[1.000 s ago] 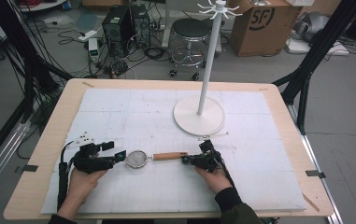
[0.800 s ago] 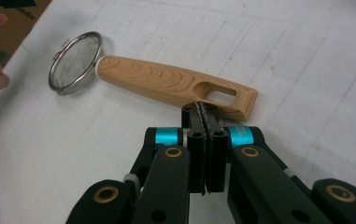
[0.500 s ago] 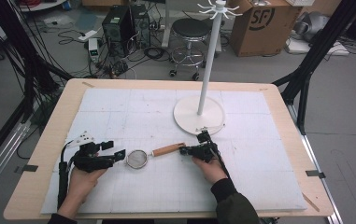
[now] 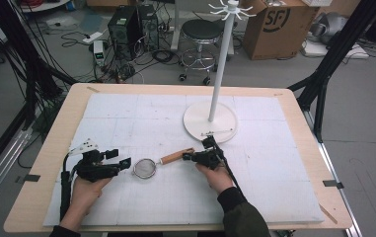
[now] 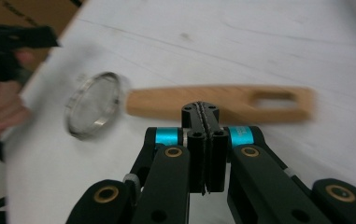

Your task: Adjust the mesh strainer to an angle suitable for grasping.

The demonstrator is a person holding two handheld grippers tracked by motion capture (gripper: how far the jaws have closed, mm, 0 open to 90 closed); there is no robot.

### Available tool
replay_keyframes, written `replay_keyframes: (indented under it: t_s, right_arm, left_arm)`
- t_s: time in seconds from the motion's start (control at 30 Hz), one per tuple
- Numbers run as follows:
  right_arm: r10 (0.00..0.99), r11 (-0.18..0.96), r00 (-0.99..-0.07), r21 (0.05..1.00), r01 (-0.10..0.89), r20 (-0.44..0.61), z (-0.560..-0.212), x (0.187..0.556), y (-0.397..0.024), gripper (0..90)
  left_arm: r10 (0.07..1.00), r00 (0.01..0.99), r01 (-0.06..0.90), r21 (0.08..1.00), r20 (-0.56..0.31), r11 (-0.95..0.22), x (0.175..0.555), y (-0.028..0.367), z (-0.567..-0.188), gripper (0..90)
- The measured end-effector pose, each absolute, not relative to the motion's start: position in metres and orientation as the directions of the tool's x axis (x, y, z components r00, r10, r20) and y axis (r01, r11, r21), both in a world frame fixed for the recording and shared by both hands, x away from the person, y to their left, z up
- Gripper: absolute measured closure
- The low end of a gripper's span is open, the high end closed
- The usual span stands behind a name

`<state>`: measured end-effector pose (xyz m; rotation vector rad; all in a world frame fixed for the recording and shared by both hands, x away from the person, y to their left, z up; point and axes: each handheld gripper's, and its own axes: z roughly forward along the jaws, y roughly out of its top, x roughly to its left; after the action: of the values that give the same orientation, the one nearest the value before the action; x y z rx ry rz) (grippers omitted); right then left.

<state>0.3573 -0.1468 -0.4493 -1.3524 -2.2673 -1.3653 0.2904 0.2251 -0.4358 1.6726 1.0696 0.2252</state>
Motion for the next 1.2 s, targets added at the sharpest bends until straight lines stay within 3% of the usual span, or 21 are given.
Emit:
replay_keyframes:
  t_s: [0.23, 0.47, 0.8, 1.2]
  right_arm:
    - [0.576, 0.212, -0.623, 0.639, 0.739, 0.529, -0.428, 0.361, -0.102, 90.0]
    - [0.579, 0.176, -0.569, 0.592, 0.787, 0.584, -0.44, 0.372, -0.073, 90.0]
    - [0.62, 0.239, -0.592, 0.596, 0.767, 0.514, -0.451, 0.374, -0.037, 90.0]
    - [0.611, 0.329, -0.617, 0.549, 0.768, 0.496, -0.453, 0.371, -0.028, 90.0]
  left_arm:
    - [0.736, 0.574, 0.536, 0.844, -0.36, -0.005, 0.29, 0.226, -0.437, 24.2]
    - [0.735, 0.575, 0.538, 0.843, -0.361, -0.007, 0.289, 0.228, -0.437, 24.2]
    - [0.732, 0.571, 0.543, 0.84, -0.371, 0.001, 0.288, 0.23, -0.438, 24.3]
    - [0.736, 0.56, 0.544, 0.839, -0.382, 0.022, 0.285, 0.237, -0.438, 24.5]
